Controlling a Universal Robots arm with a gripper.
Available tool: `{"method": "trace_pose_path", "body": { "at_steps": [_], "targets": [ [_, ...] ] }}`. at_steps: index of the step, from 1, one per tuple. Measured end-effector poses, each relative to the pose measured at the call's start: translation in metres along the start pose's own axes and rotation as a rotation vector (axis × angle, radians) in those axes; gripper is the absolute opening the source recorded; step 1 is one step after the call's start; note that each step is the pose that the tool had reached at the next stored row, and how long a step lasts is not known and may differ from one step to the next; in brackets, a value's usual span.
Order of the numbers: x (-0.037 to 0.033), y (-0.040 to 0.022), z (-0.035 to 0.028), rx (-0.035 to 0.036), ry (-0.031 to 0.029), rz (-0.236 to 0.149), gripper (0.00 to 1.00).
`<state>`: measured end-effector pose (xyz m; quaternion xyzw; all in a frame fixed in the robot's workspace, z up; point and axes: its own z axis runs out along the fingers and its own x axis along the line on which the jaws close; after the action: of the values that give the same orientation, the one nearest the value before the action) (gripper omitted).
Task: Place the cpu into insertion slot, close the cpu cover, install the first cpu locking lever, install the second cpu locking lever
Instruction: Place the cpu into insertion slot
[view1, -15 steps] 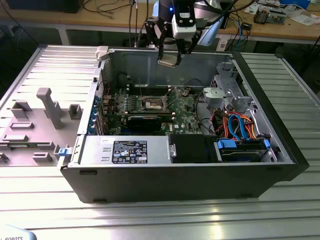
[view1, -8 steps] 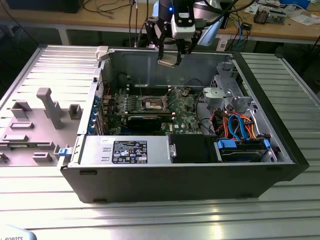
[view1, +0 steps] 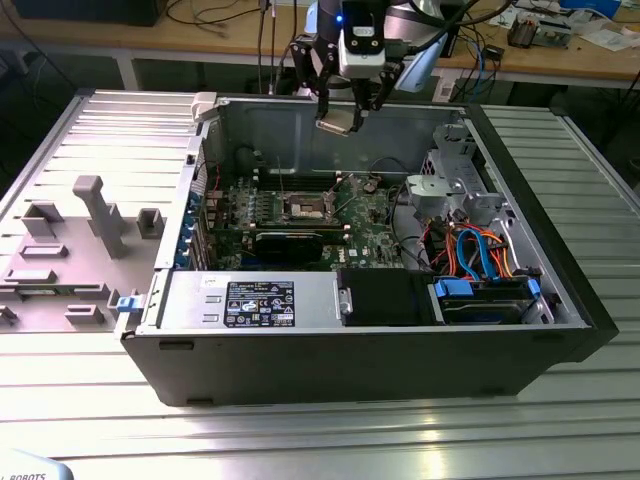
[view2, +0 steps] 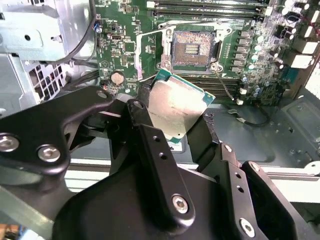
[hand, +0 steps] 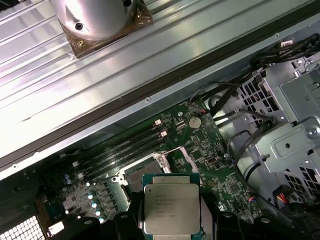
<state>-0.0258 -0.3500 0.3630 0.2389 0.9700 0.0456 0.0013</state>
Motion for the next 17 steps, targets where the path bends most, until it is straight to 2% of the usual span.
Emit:
{"method": "trace_pose_path", "body": {
  "at_steps": [5,13,17],
  "targets": [
    [0.0064,-0.0034,0.0004,-0.0005,-0.0007,0.007,0.54],
    [0.0088,-0.0048,0.0005,-0.0004,-0.0016,0.017,0.54],
    [0.0089,-0.0048,0.0013,-0.0015,-0.0055,0.061,0.54]
  ]
}}
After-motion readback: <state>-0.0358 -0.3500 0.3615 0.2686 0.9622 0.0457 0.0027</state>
